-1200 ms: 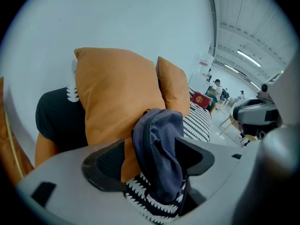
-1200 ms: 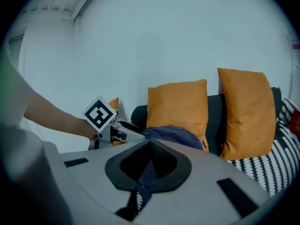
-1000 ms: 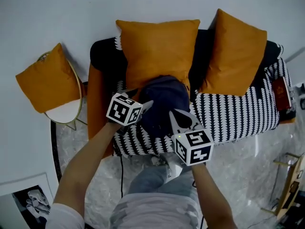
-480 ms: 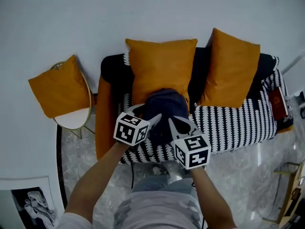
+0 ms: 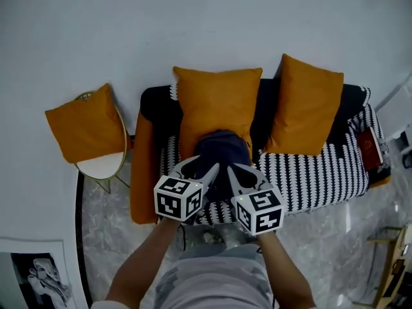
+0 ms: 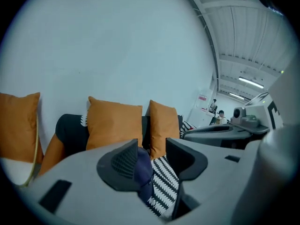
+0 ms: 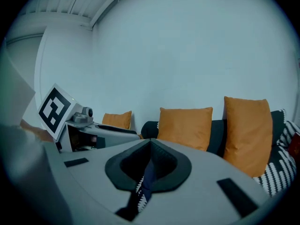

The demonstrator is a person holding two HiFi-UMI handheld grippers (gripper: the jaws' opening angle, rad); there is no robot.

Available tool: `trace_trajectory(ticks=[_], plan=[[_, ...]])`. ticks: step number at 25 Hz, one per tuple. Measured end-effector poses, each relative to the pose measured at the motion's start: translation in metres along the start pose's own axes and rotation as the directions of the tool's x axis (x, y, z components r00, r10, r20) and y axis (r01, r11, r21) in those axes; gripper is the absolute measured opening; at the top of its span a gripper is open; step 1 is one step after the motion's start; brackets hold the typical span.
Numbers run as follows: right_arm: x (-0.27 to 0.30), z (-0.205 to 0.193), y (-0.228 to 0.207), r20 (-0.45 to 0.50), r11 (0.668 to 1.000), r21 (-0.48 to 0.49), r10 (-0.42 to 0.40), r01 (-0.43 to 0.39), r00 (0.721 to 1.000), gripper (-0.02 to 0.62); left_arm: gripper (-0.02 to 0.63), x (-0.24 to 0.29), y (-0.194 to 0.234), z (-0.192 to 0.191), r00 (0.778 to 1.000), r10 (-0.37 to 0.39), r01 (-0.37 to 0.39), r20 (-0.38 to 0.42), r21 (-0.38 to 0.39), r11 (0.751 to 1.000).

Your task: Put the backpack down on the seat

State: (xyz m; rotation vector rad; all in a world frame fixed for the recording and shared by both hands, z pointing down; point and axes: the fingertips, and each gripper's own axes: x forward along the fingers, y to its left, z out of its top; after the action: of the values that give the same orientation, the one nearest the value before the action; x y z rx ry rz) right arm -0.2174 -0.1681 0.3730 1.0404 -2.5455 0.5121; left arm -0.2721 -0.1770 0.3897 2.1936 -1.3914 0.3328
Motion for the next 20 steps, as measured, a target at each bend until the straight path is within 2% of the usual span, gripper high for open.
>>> trace_trajectory(ticks=[2,8,11,16,17,20], plan=[[-0.006,0.002,0.003,0.004,1.0,-0.004,0.002,-0.002,1.0,0.002,0.165,-0.007,-0.003,0.003,1.0,0.021,-0.021,0.019,-0.019,1.0],[-0.02,0.015,0.016,0.022,1.0,-0.017,0.01,-0.01,1.0,0.002,0.155,-0.021,-0.026,0.012,0.999,0.019,-0.019,0.04,-0.002,1.0],[-0.024,0.021,0.017,0.035,1.0,-0.03,0.001,0.0,0.999,0.002,0.087,-0.027,-0.035,0.015,0.998,0.029,-0.031,0.052,0.028,0.999],[-0.031,0.025,0.017,0.044,0.999,-0.044,0.006,-0.004,0.999,0.002,0.068,-0.033,-0.044,0.017,0.996,0.055,-0.057,0.068,0.032,0.998],[-0.032,0.025,0.018,0.045,0.999,-0.048,0.006,-0.004,0.999,0.002,0.035,-0.033,-0.045,0.016,0.996,0.062,-0.064,0.068,0.034,0.997],[-0.033,0.025,0.02,0.045,0.998,-0.059,0.006,-0.003,0.999,0.002,0.017,-0.035,-0.044,0.014,0.995,0.073,-0.075,0.064,0.031,0.997]])
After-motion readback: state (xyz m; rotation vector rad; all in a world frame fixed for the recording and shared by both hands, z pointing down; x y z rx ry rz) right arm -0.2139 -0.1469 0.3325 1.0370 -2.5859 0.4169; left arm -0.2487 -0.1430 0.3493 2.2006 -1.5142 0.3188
